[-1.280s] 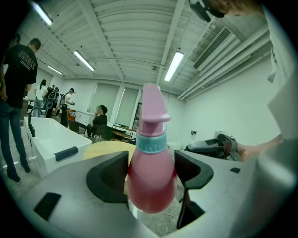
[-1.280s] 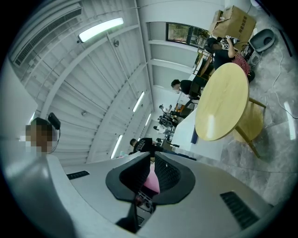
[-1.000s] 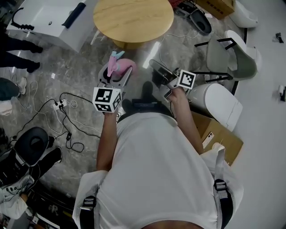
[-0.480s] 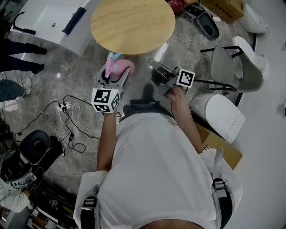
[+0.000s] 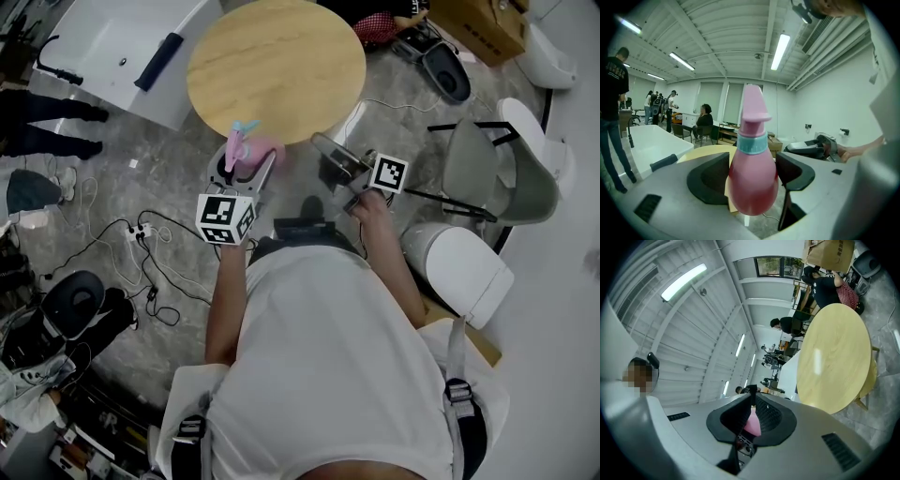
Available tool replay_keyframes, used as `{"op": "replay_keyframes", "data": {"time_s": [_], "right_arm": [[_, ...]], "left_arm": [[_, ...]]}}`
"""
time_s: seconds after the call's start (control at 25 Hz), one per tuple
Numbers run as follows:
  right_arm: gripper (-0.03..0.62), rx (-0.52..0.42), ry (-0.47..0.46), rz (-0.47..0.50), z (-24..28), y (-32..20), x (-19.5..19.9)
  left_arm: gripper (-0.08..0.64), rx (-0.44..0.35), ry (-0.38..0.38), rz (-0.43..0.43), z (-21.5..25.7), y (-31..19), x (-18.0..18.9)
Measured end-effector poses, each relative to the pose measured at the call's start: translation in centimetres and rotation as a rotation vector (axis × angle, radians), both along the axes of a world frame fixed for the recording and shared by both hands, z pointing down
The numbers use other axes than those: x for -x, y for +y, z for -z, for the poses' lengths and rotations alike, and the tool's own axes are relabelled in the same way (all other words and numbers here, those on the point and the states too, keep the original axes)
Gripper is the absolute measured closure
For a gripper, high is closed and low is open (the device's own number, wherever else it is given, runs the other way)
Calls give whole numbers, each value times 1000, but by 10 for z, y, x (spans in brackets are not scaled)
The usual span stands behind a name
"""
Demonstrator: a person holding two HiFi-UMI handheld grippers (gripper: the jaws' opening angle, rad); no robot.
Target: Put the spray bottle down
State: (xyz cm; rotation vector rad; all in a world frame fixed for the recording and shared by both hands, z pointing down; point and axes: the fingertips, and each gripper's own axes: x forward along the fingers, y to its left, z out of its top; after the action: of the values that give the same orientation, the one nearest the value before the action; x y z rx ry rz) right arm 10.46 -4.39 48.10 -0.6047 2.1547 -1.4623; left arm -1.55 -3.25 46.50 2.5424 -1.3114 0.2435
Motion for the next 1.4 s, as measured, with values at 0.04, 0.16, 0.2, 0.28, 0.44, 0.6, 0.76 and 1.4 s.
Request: {"op": "replay_keyframes", "data": {"time_s": [0.04,0.16,0.2,0.28,0.44,0.6,0.76,1.4], "right_arm": [[557,-1,-3,5,0,-2,-3],[557,-1,-11,15,-2,-7,-12],[557,0,-11,16,-3,-9,-16],[557,-1,-11,18,-4,-14,-21],[557,-13,-16,24,-3,-19,-25],[557,-25,-17,19,1,-24,-29],[557,-24,-11,11,1,-31,-28],[557,5,60,-8,-7,-88,6]], "left_arm": [[249,0,-4,5,0,-3,-2],[249,5,-22,13,-1,-8,-12],[249,6,-29,13,-1,-10,-16],[249,10,-42,12,-1,-14,-22],[249,20,-58,18,-4,-19,-27],[249,43,-74,24,-7,-24,-28],[249,67,-82,16,-11,-32,-27],[249,186,-66,-43,-44,-102,-3]]}}
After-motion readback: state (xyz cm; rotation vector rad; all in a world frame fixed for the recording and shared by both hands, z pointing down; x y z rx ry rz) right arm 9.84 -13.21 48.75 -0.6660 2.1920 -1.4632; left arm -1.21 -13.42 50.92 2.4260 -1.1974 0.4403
